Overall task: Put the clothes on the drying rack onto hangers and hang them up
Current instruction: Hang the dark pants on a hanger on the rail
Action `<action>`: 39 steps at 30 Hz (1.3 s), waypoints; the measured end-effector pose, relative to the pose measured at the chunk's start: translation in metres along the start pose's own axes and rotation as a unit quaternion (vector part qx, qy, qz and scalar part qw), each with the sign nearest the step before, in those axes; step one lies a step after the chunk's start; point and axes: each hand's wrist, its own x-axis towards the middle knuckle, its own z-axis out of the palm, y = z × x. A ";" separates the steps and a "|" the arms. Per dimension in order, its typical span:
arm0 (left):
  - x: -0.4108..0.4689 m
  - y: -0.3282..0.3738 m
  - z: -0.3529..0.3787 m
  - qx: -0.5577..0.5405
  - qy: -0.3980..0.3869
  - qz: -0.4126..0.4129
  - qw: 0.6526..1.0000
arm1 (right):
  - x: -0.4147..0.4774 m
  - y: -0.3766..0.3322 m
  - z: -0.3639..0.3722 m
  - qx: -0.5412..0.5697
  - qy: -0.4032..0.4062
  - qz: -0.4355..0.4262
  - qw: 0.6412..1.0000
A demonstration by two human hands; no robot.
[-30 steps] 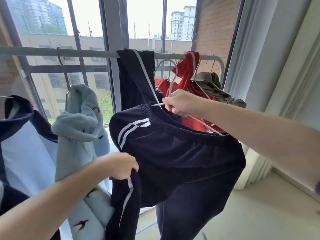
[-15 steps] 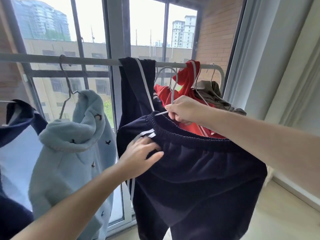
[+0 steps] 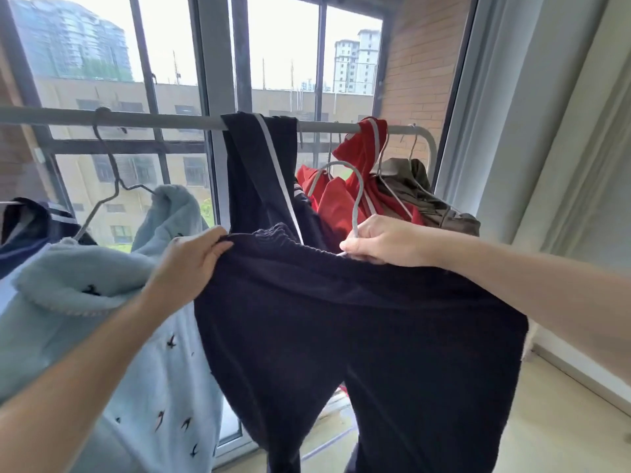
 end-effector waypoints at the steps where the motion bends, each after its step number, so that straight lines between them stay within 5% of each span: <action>1: -0.002 -0.007 0.000 0.024 -0.011 0.007 1.000 | -0.001 -0.001 -0.002 0.010 0.000 -0.009 1.000; 7: -0.009 -0.006 -0.004 -0.085 -0.118 -0.074 0.987 | 0.003 0.000 -0.014 0.080 0.003 -0.020 0.997; 16: 0.002 0.040 0.008 -0.164 -0.003 -0.058 0.985 | 0.004 -0.015 -0.029 0.052 0.013 -0.046 0.997; 21: 0.012 0.033 0.005 -0.284 -0.090 -0.114 0.948 | 0.001 -0.012 -0.019 0.036 -0.024 -0.061 0.997; 25: 0.018 0.039 0.006 -0.148 -0.139 -0.087 0.975 | 0.003 -0.009 -0.008 0.042 -0.006 -0.063 0.997; 29: 0.005 0.073 0.010 0.033 -0.113 0.045 0.992 | 0.006 -0.010 -0.005 0.042 -0.006 -0.064 0.997; 34: -0.001 0.064 0.005 0.036 -0.020 0.065 0.997 | -0.017 0.009 -0.011 0.016 0.002 -0.040 0.999; 39: -0.004 0.044 -0.004 0.011 -0.013 0.041 0.999 | -0.056 0.040 0.006 0.029 0.098 0.007 0.995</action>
